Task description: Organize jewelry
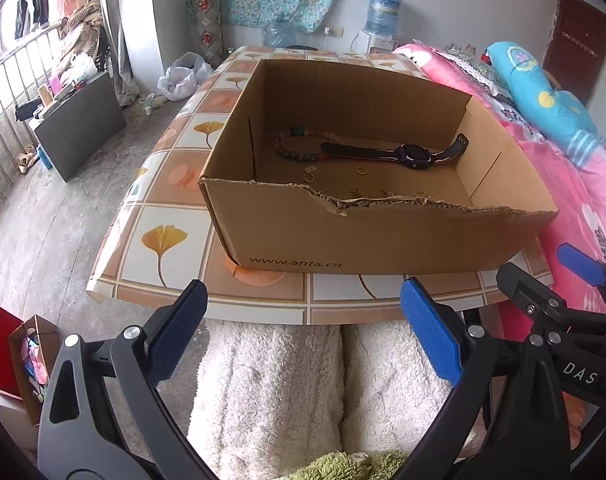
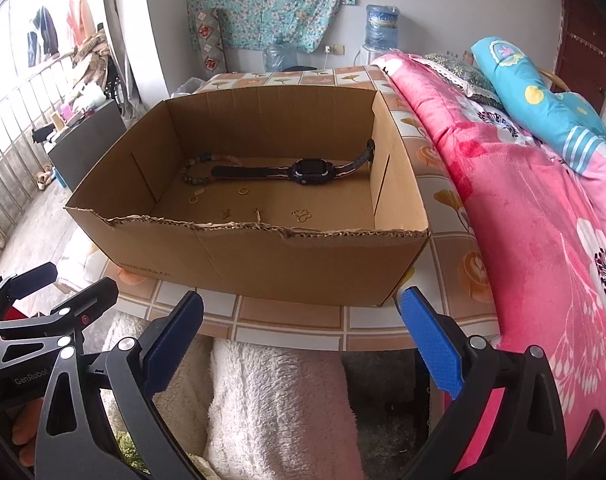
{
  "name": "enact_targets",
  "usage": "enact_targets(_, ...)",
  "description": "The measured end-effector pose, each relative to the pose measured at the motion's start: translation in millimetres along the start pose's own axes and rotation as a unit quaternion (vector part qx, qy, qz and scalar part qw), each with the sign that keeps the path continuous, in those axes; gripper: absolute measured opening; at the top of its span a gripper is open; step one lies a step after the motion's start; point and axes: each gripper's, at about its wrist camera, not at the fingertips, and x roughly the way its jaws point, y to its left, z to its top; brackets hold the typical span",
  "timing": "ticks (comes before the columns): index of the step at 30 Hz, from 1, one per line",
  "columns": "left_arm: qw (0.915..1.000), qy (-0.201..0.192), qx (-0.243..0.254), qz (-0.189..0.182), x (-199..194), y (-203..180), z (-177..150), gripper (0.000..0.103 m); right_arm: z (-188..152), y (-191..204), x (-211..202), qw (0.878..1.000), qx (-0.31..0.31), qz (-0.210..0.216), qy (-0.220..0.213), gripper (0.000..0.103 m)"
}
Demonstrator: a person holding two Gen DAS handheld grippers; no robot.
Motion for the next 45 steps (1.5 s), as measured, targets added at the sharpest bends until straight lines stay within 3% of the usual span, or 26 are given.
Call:
enact_targets(14, 0.9996, 0.003, 0.011, 0.026, -1.8, -10.9, 5.2, 0.093, -0.3, -4.2, -1.2, 1.0, 0.006, -0.013, -0.003, 0.096)
enact_targets(45, 0.9996, 0.016, 0.0, 0.025, 4.7, -0.6, 6.5, 0.093, 3.9, 3.8, 6.8, 1.0, 0.005, -0.012, 0.011, 0.096)
